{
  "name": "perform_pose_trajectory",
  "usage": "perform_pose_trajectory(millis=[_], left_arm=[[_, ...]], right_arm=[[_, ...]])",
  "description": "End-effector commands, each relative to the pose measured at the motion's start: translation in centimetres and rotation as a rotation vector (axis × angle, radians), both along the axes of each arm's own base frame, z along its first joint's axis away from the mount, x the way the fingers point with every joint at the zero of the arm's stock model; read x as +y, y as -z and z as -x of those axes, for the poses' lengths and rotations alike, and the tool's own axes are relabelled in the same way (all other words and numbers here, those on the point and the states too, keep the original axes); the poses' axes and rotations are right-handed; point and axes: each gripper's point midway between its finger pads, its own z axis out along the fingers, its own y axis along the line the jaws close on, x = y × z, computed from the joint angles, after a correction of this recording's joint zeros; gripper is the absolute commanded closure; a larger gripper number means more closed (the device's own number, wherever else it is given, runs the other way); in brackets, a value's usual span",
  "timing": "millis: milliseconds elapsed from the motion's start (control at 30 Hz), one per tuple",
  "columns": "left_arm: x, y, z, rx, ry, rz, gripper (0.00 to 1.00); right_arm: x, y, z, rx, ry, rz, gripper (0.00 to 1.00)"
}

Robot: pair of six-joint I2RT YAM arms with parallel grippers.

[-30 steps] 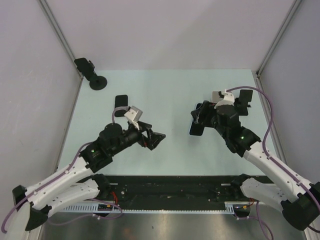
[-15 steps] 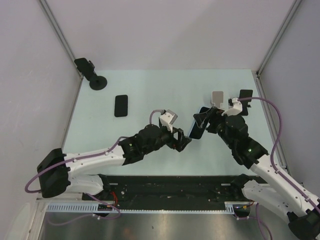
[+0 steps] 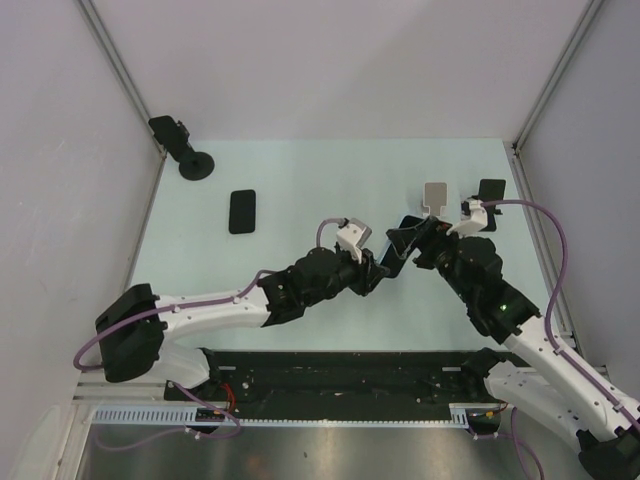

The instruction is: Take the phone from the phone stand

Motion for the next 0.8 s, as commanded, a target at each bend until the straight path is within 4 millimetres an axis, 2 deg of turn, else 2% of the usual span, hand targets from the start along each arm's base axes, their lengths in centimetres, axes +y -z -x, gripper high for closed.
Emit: perform_pose_trajectory(millis=[0,67,100,133,167,233,267,333,367,467,533,567,667,700,767], left_arm=[[-1.3,-2.9,-0.1,-0.036,0.009,0.08,0.7],[-1.2,-2.9,0.0,-0.039,0.015,0.079,0.83],[-1.2,-2.8,0.0,-0.042,0.015,0.078,0.89],[-1.1,-2.9,0.0,-0.045,0.014,0.077,0.99],[-1.0,-2.6,-0.1,-0.045,0.01,0.072,1.0],[-0.8,-2.6,-0.1,-0.047,0.006,0.071,1.0],[-0.7,-2.5,-0.1,-0.048,0.003,0.068,1.0],[-0.5,-2.4,-0.2,-0.05,-0.001,0.067,1.0],[-0.4,-2.3,-0.4,-0.049,-0.007,0.064,1.0],[0.3,-1.8,-1.1,-0.029,-0.023,0.065,1.0],[0.8,-1.2,-1.5,-0.014,-0.028,0.062,1.0],[1.3,-1.0,-2.1,-0.009,-0.044,0.061,1.0],[2.6,-0.1,-3.4,0.024,-0.077,0.062,1.0],[2.9,0.2,-3.8,0.037,-0.083,0.063,1.0],[4.3,0.7,-5.3,0.064,-0.116,0.068,1.0]], right_arm=[[0.7,-3.7,0.2,-0.102,-0.023,-0.113,1.0],[0.6,-3.4,0.1,-0.101,-0.017,-0.108,0.97],[0.5,-3.4,0.0,-0.102,-0.014,-0.104,0.93],[0.4,-3.2,0.0,-0.104,-0.011,-0.096,0.88],[0.3,-3.2,-0.1,-0.106,-0.007,-0.091,0.73],[0.0,-3.2,-0.2,-0.117,0.0,-0.074,0.55],[-0.1,-3.1,-0.3,-0.12,0.007,-0.068,0.38],[-0.5,-3.2,-0.3,-0.138,0.011,-0.047,0.26],[-0.7,-3.0,-0.4,-0.14,0.016,-0.034,0.17],[-1.6,-2.7,-0.7,-0.151,0.052,-0.012,0.01],[-2.1,-2.7,-0.8,-0.16,0.066,0.0,0.0],[-2.3,-3.4,-1.0,-0.2,0.073,0.014,0.0],[-2.9,-3.7,-1.3,-0.264,0.09,0.057,0.0],[-3.0,-2.5,-1.4,-0.267,0.089,0.1,0.0],[-3.3,-2.0,-1.6,-0.293,0.103,0.121,0.0]])
